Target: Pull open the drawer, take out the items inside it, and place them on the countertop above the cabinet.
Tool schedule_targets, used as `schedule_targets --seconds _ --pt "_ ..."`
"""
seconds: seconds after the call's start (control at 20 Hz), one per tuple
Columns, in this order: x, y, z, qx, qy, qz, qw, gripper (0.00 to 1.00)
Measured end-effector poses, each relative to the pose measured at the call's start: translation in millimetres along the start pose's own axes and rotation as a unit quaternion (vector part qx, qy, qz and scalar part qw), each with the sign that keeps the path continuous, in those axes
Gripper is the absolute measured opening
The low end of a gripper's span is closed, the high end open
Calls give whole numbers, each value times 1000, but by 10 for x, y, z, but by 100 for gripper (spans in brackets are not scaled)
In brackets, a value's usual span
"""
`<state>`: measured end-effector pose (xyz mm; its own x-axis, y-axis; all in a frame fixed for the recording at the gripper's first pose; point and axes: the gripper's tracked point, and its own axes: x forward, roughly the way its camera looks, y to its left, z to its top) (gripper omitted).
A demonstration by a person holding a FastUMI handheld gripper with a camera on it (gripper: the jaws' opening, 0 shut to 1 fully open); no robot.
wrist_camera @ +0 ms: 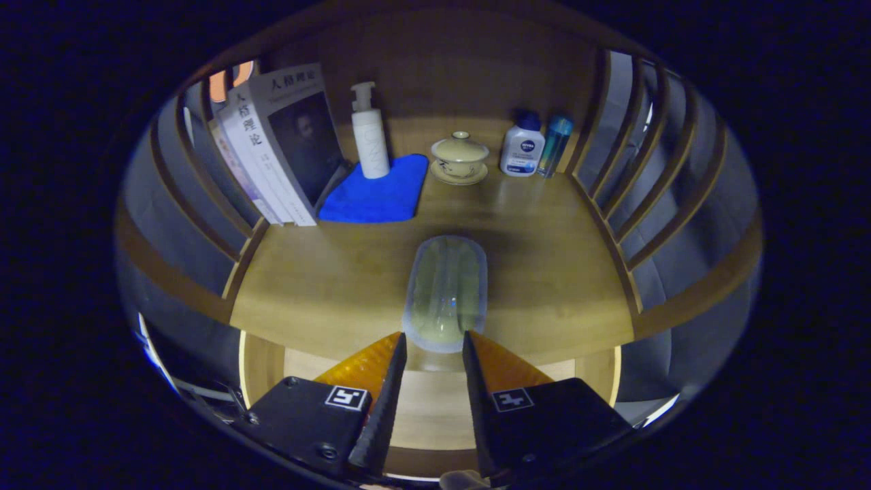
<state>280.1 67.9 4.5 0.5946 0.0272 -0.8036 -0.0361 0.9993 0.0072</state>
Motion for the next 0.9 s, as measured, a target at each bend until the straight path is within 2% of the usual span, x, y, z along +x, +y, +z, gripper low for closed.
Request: schedule_targets --seconds 0.1,0.25,0.45,0.55,0.6,0.8,0.9 --pt "-166 64 -155 -6 -23 12 1000 53" --pt "-465 82 -287 -23 -80 6 997 53" --pt "-865 245 -522 -29 -162 24 986 75" --pt "-1084 319 -680 -34 -203 30 978 86" --pt "-1203 349 -755 -38 -223 31 974 88" --pt "-1678 438 -1003 -48 -304 28 951 88" --pt "-1946 513 -1159 -35 -352 38 935 88"
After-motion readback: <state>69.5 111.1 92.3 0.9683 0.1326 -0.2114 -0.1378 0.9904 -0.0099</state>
